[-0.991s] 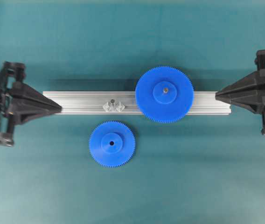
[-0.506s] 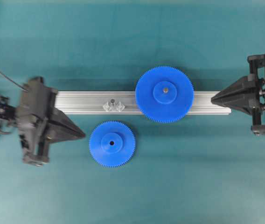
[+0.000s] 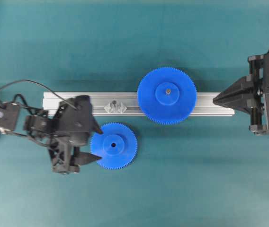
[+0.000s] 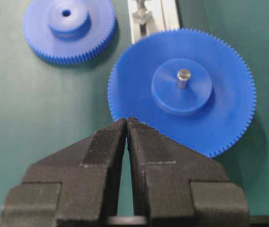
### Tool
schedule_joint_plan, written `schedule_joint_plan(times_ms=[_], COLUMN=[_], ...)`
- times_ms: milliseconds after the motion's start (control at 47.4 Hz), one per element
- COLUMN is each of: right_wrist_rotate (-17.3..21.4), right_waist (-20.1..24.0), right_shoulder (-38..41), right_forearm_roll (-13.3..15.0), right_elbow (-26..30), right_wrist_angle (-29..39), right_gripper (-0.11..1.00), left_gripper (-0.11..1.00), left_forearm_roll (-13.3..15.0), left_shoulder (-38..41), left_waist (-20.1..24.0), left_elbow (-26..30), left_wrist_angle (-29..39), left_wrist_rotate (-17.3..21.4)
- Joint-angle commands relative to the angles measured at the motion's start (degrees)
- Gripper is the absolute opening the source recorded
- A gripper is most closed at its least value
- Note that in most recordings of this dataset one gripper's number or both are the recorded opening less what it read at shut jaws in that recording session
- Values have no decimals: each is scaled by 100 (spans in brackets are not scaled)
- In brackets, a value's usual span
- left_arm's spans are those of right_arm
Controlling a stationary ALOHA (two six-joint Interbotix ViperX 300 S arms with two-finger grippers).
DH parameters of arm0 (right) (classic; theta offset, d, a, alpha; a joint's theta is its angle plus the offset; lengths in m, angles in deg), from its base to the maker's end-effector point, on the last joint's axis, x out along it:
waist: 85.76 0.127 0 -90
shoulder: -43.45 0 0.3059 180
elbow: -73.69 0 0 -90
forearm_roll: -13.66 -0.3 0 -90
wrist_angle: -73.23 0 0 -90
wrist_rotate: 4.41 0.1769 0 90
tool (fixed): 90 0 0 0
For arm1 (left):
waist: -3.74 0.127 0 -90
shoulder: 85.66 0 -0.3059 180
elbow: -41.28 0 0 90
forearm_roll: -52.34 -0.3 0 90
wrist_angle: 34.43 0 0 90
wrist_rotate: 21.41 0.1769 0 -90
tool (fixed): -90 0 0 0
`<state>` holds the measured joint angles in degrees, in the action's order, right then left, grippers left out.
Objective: Insert the small gear onto the shaft.
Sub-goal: 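Lower the left gripper and grasp the small blue gear's hub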
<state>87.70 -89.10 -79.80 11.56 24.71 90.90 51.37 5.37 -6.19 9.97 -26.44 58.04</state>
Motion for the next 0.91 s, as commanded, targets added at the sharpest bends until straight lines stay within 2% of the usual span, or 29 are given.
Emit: schedule_joint_plan(times_ms=[0, 148, 316, 506, 738, 885], right_wrist_rotate=[18, 26, 35, 44, 44, 44], right_waist=[-70, -88, -88, -70, -70, -53], right_shoulder=[9, 9, 9, 35, 105, 229], right_forearm_roll=[9, -18, -18, -44, -53, -53], right_elbow=[167, 149, 132, 79, -44, -53], right_wrist_angle=[-26, -26, -26, -88, -352, -598], right_gripper=[15, 15, 15, 15, 15, 15], left_gripper=[90, 90, 90, 90, 90, 90], left_forearm_roll=[-9, -18, -9, -9, -26, -26], left_shoulder=[176, 545, 949, 1081, 1230, 1450], left_waist=[-53, -53, -44, -44, 53, 79], left_elbow=[272, 562, 888, 1072, 1125, 1318], left_wrist_angle=[264, 615, 888, 1178, 1213, 1222], left_wrist_rotate=[18, 97, 457, 615, 650, 888])
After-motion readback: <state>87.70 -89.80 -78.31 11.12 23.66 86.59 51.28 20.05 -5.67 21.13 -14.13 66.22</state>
